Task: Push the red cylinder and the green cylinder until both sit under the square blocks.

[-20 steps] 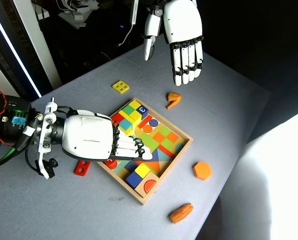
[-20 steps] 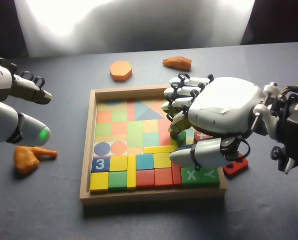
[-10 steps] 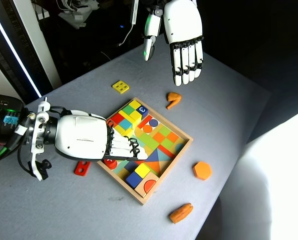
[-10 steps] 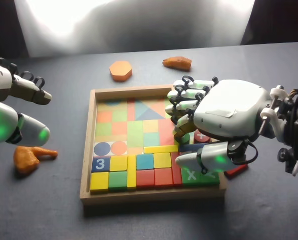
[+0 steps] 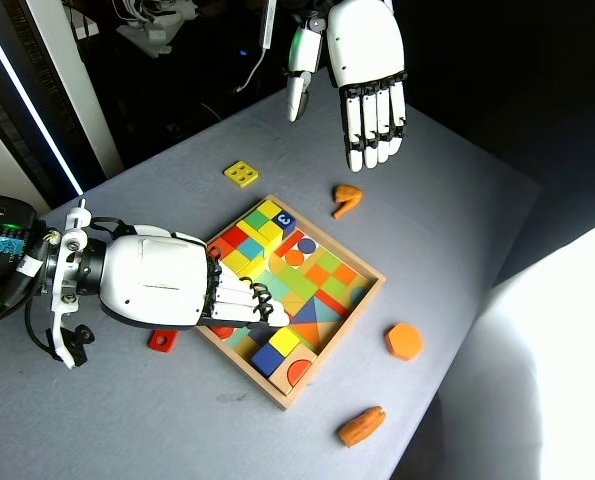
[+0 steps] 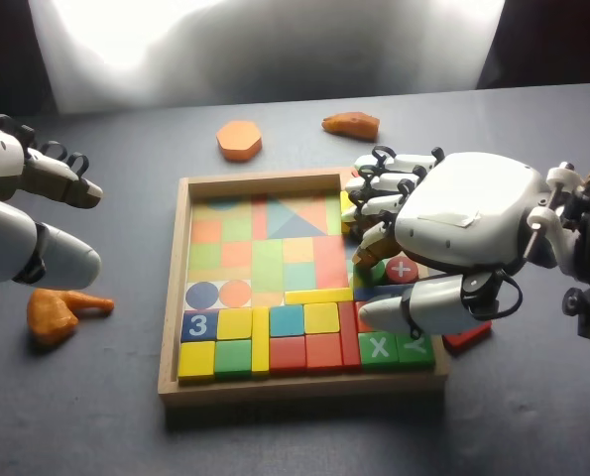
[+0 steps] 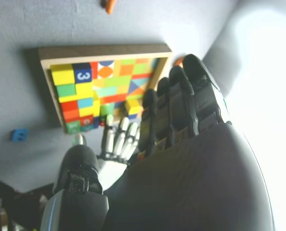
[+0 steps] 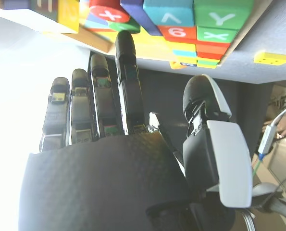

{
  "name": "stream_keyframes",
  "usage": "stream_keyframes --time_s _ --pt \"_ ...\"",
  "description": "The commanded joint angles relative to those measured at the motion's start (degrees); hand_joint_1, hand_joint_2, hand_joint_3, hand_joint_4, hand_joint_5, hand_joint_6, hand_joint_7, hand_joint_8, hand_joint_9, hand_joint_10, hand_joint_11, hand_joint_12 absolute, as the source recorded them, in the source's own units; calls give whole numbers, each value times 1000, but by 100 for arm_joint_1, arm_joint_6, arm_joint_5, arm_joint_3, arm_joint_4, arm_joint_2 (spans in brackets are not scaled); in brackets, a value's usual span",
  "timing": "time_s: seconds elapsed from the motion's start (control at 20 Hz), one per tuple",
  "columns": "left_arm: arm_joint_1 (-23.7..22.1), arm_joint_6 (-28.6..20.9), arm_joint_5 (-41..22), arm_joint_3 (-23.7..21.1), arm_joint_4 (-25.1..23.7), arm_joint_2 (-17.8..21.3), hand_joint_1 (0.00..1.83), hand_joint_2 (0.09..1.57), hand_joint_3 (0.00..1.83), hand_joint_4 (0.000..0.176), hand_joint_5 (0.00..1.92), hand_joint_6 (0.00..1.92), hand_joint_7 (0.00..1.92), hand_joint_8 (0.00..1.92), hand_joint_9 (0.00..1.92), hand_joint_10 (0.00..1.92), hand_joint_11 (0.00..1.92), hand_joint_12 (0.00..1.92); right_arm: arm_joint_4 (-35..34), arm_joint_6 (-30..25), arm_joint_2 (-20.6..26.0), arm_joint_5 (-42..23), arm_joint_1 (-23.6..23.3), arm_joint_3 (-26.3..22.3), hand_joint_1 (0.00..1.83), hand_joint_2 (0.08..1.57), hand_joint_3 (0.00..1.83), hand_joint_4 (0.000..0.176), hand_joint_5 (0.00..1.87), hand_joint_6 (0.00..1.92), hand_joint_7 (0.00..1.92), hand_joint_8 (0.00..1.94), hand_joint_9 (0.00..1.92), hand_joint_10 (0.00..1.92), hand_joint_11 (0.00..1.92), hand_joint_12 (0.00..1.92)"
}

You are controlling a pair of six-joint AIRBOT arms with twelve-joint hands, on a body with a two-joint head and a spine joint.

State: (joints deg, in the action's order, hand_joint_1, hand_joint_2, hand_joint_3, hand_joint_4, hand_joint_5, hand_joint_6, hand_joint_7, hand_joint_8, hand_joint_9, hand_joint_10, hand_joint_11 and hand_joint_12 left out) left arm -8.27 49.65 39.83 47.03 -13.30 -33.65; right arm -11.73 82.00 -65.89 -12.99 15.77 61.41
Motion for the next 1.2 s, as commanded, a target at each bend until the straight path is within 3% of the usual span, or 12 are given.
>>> stream_keyframes --time_s 0.0,0.15,0.25,0.35,0.45,0.5,0.6,0.75,0.9,1.15 --pt "-37 8 -412 26 -104 80 38 1264 0 0 197 5 217 5 214 5 0 595 38 26 82 -275 -45 -10 0 1227 0 0 709 245 285 15 75 89 2 4" --pt "-37 8 -412 26 -104 80 33 1264 0 0 190 0 209 0 204 0 0 583 38 -45 85 -276 -117 -20 0 1229 0 0 715 257 334 31 90 102 22 21" --pt "-37 8 -412 26 -104 80 44 1271 2 0 189 1 206 2 204 1 0 571 37 -56 87 -279 -159 -47 3 1228 0 0 693 314 349 12 64 178 0 199" --pt "-37 8 -412 26 -103 80 32 1274 2 0 182 0 201 0 199 0 0 566 37 -75 95 -283 -190 -75 0 1222 0 0 665 335 339 3 40 212 0 171" --pt "-37 8 -412 25 -103 80 23 1268 0 0 184 1 203 1 200 1 0 570 37 -76 111 -283 -195 -130 15 1221 0 0 666 382 362 6 30 285 0 294" --pt "-37 8 -412 24 -102 80 13 1266 0 0 187 2 211 3 209 3 0 584 38 -69 119 -281 -187 -158 18 1225 0 0 663 403 363 4 6 338 0 278" --pt "-37 8 -412 23 -102 80 23 1268 0 0 200 4 223 5 219 4 0 591 38 -49 128 -285 -190 -185 0 1230 0 0 631 413 338 2 0 311 0 44" --pt "-37 8 -412 21 -101 80 8 1268 0 0 201 2 225 2 217 1 0 594 37 -57 153 -293 -278 -191 6 1228 0 0 643 430 332 6 10 279 12 7" --pt "-37 8 -411 17 -101 80 21 1272 1 0 202 1 230 2 230 4 0 625 37 -64 181 -299 -340 -193 12 1224 0 0 624 457 336 4 0 300 0 89" --pt "-37 8 -411 16 -100 80 0 1269 0 0 181 0 211 0 217 0 0 595 37 -65 286 -294 -548 -213 0 1231 2 0 609 449 331 2 4 264 0 0"
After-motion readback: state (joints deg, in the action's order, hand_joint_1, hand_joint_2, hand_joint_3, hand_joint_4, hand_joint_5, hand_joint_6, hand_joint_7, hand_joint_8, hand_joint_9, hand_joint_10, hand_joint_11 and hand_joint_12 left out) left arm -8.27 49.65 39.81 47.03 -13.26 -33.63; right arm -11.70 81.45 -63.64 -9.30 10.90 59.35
